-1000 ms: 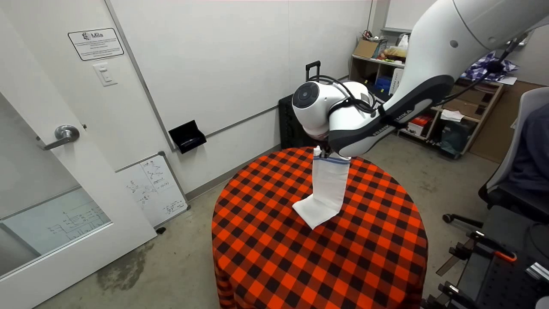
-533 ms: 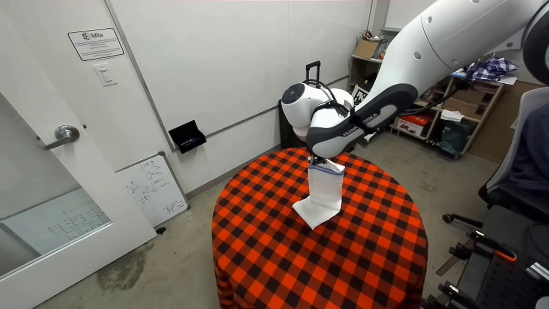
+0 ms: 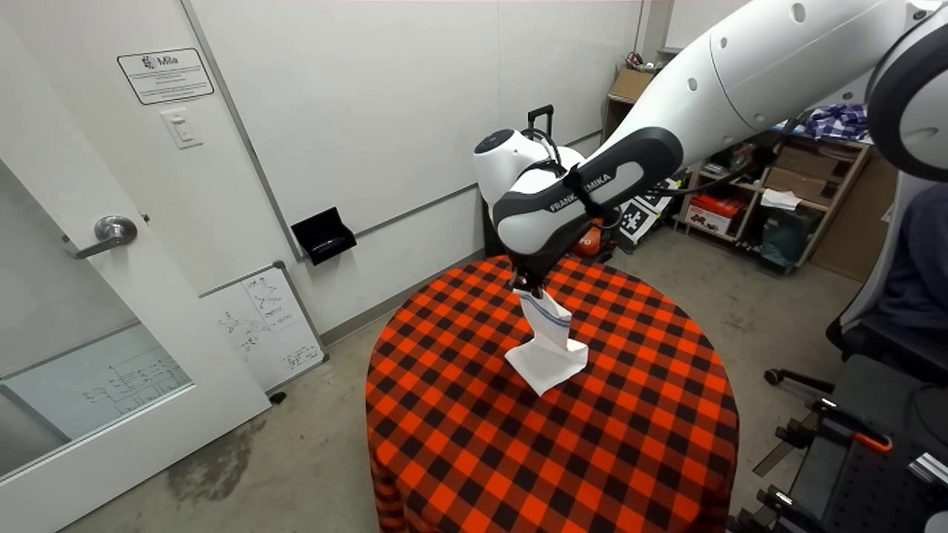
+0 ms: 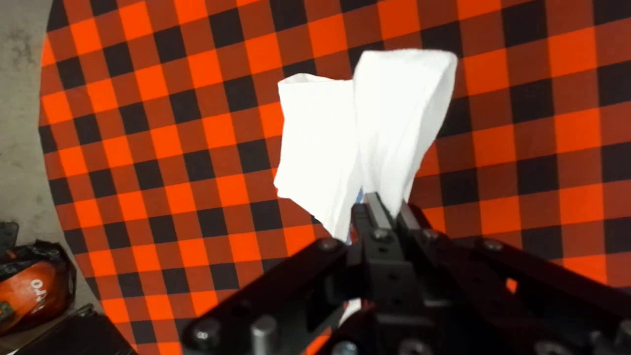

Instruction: Fold the cloth

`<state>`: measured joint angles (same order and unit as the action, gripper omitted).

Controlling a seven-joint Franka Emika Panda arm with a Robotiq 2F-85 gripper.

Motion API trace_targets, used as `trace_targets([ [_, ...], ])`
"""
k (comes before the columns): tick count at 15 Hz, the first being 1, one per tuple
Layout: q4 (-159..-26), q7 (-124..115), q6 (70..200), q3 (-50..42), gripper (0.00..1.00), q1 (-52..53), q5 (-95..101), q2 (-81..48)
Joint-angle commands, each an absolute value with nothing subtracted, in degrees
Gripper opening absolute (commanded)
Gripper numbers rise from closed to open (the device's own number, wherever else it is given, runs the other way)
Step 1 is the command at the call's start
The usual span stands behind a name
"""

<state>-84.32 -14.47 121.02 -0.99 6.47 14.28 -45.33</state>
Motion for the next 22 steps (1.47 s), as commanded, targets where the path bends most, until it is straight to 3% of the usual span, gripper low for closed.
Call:
trace_targets([
  [1, -78.53, -15.11, 117.62, -0.19, 0.01, 6.30, 7.68, -47.41],
  [22, -68.67, -13.64, 118.19, -1.79, 0.01, 2.72, -1.16, -59.93],
])
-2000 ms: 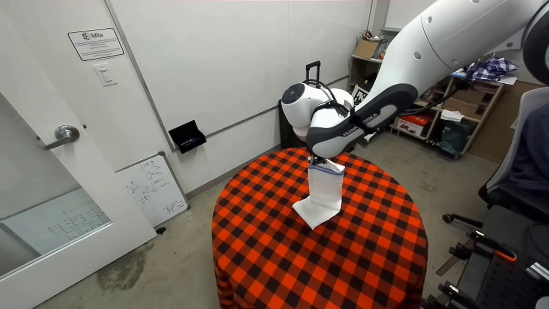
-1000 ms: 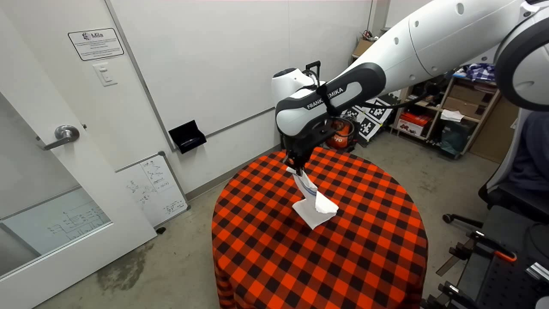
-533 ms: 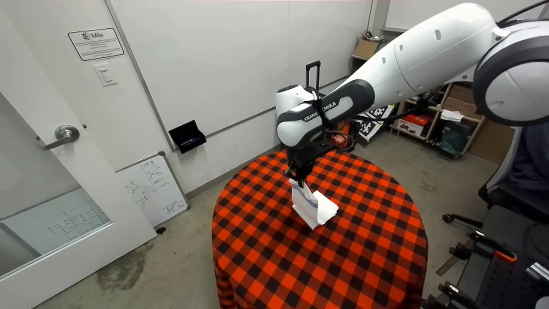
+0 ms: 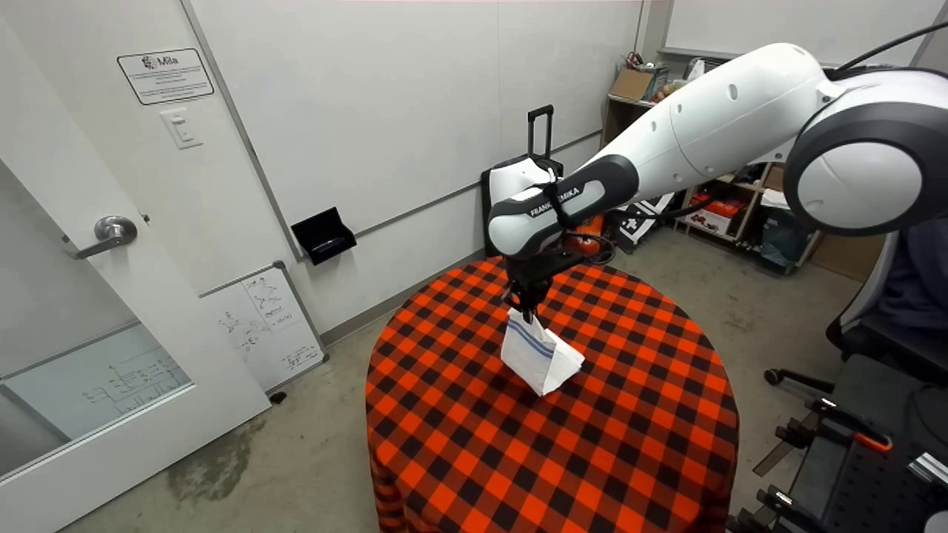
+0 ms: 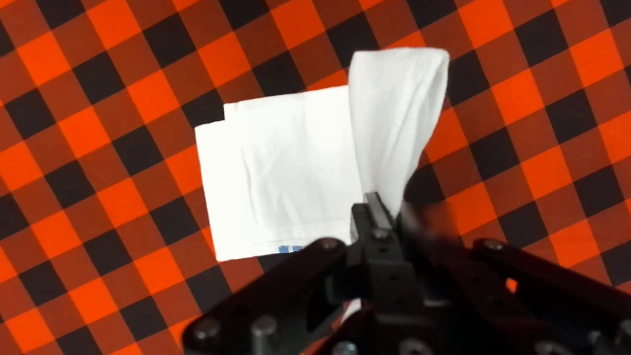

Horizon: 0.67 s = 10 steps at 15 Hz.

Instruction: Fold the cloth

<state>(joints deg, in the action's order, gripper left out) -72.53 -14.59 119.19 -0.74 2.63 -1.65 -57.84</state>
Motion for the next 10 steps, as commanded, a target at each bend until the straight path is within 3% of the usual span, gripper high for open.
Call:
trace_targets([
  [1, -68.17, -13.60, 117.99, -2.17, 0.01, 2.80, -0.79, -60.18],
  [10, -65.32, -12.73, 116.14, -4.51, 0.01, 3.60, 4.06, -62.88],
])
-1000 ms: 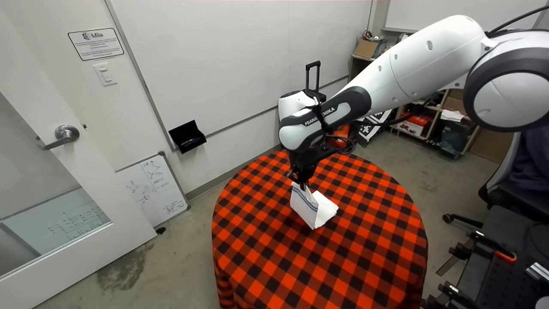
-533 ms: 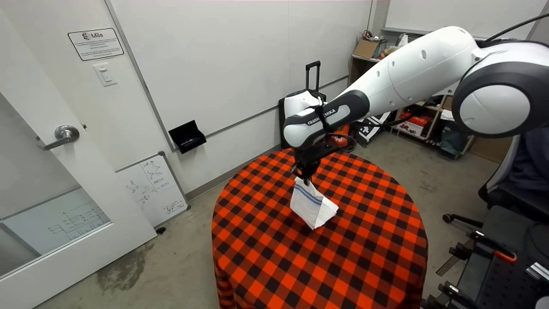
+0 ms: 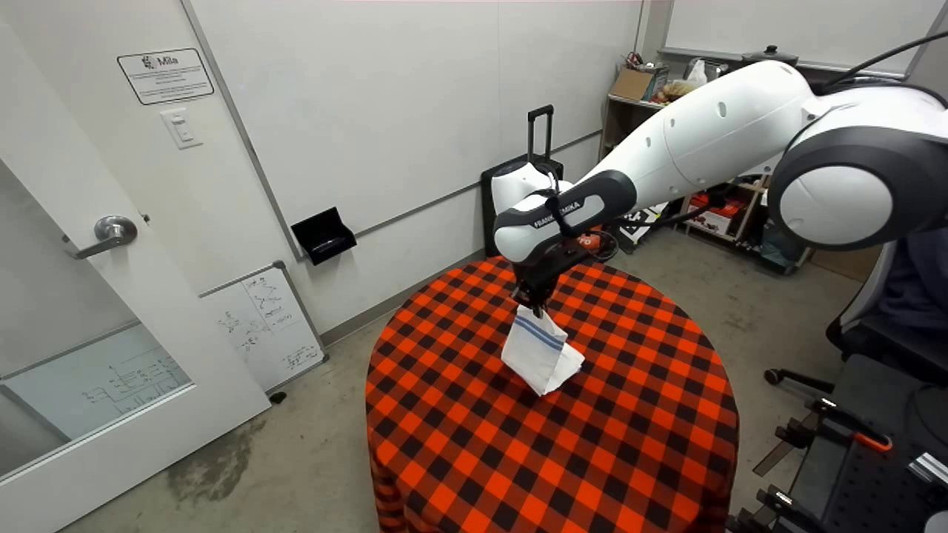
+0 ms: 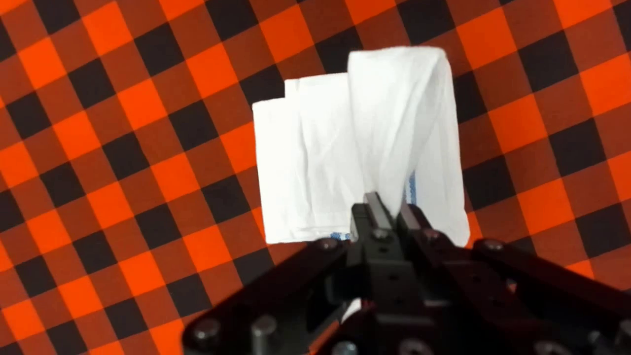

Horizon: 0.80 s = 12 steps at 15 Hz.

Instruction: Fold the cloth

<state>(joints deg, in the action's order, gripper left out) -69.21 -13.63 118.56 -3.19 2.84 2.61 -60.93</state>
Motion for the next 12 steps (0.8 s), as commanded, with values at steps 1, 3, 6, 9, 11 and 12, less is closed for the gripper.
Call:
trace_targets([
  [1, -64.71, -12.77, 115.90, -4.74, 0.01, 3.61, 4.54, -63.21],
  [3, -63.63, -12.95, 115.69, -5.73, 0.01, 4.07, 6.27, -63.93],
  [6, -62.32, -13.08, 114.57, -6.40, 0.01, 4.42, 7.94, -64.92],
  [9, -60.96, -13.17, 111.53, -6.25, 0.01, 4.19, 7.64, -65.53],
  [11, -60.03, -13.35, 108.96, -6.09, 0.01, 3.96, 7.28, -65.78],
  [12, -59.55, -13.41, 107.84, -6.09, 0.01, 3.93, 7.28, -65.92],
])
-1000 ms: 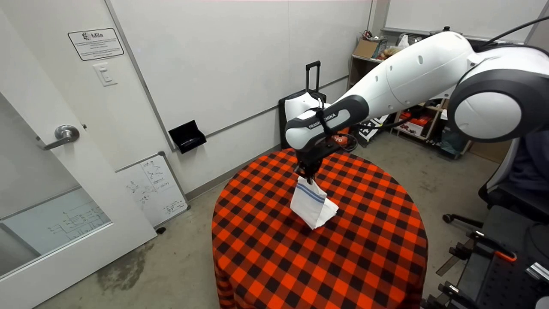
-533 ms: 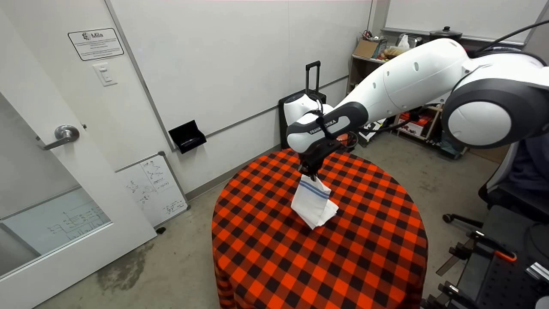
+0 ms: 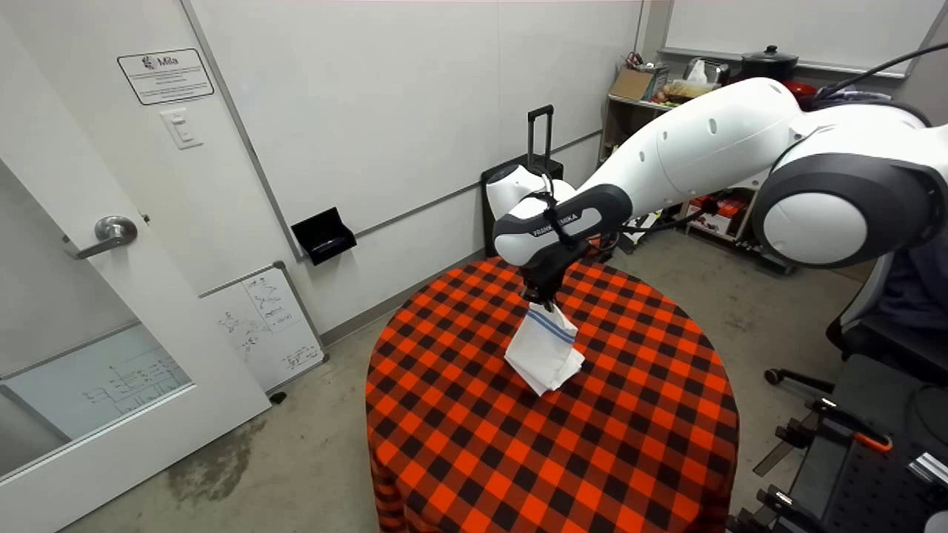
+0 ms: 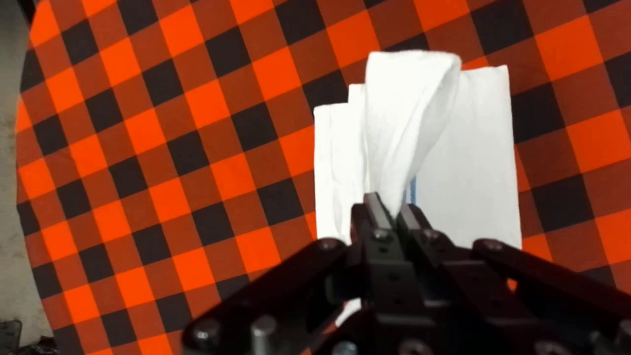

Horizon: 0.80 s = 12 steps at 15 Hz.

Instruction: Fold the cloth

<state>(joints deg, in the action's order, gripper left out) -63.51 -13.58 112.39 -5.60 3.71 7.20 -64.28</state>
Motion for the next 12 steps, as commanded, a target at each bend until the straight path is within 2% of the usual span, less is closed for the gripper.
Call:
trace_targets([
  [1, -59.06, -13.41, 106.78, -6.04, 0.01, 3.88, 7.26, -66.07],
  [12, -54.41, -11.22, 98.71, -4.88, 0.01, 3.02, 6.61, -67.61],
])
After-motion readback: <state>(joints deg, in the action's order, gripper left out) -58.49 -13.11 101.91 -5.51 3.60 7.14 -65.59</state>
